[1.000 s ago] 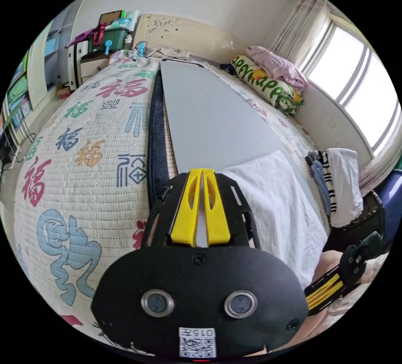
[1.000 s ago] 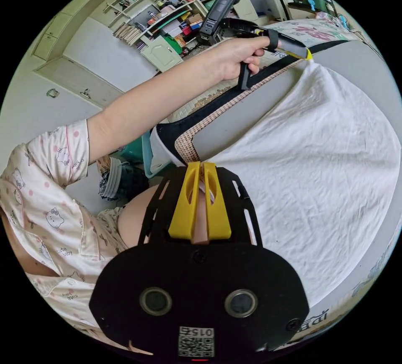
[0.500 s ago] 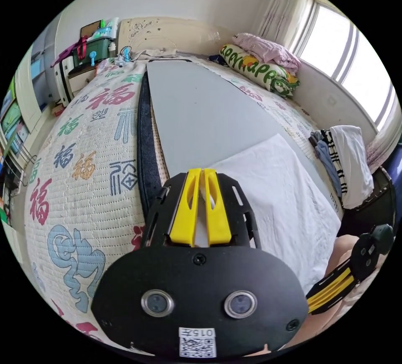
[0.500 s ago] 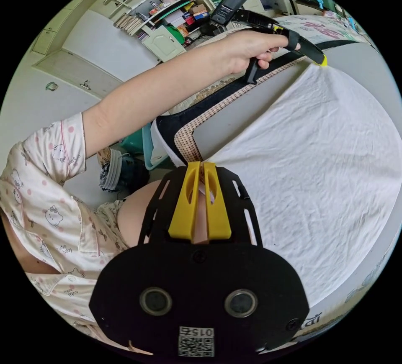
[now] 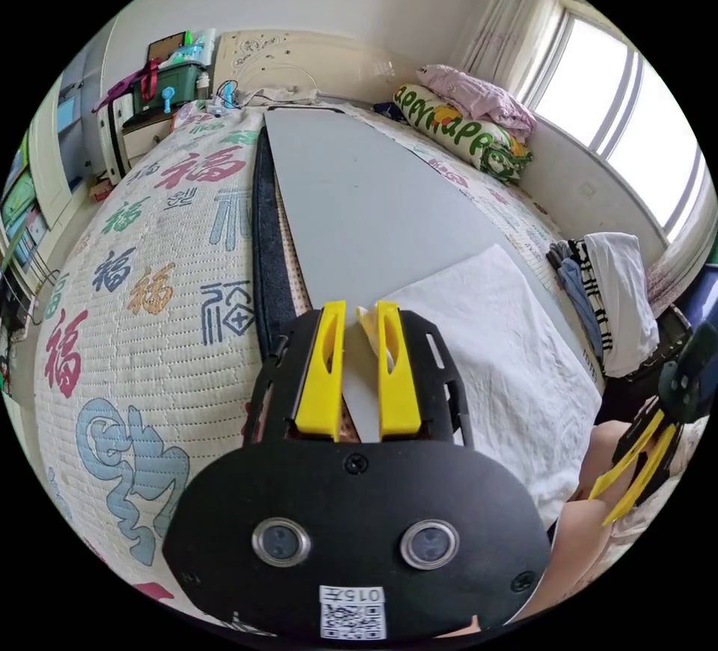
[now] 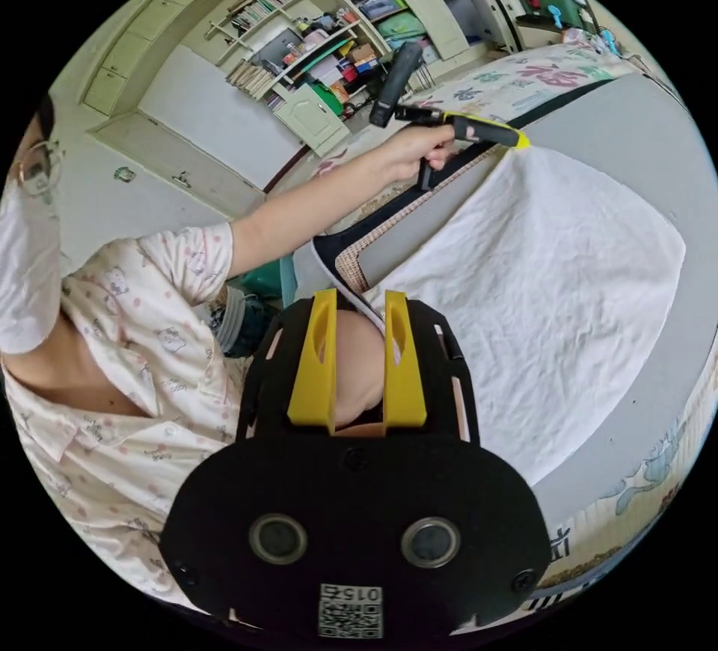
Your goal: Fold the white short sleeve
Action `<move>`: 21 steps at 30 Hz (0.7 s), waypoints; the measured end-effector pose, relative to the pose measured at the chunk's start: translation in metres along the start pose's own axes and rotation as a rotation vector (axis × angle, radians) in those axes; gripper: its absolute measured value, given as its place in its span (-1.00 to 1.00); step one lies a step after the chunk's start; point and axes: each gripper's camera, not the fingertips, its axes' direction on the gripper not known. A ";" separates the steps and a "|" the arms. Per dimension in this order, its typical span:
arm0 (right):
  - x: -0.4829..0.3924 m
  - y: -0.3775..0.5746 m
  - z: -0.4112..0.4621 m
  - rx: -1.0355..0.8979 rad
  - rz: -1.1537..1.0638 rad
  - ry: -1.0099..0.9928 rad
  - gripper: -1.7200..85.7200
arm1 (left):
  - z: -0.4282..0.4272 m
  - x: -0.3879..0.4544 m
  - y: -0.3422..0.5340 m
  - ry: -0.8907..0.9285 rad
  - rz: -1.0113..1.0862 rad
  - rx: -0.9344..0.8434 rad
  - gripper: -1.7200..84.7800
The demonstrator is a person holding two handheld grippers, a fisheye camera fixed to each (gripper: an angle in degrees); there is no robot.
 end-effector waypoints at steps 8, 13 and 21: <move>0.110 -0.023 -0.076 0.307 0.480 0.346 -0.75 | -0.002 -0.104 0.063 0.302 -0.278 0.075 -0.64; 0.154 -0.059 -0.065 0.308 0.612 0.370 -0.72 | 0.006 -0.168 0.093 0.413 -0.382 0.086 -0.63; 0.167 -0.115 -0.024 0.183 0.581 0.352 -0.78 | 0.034 -0.244 0.121 0.600 -0.422 0.130 -0.64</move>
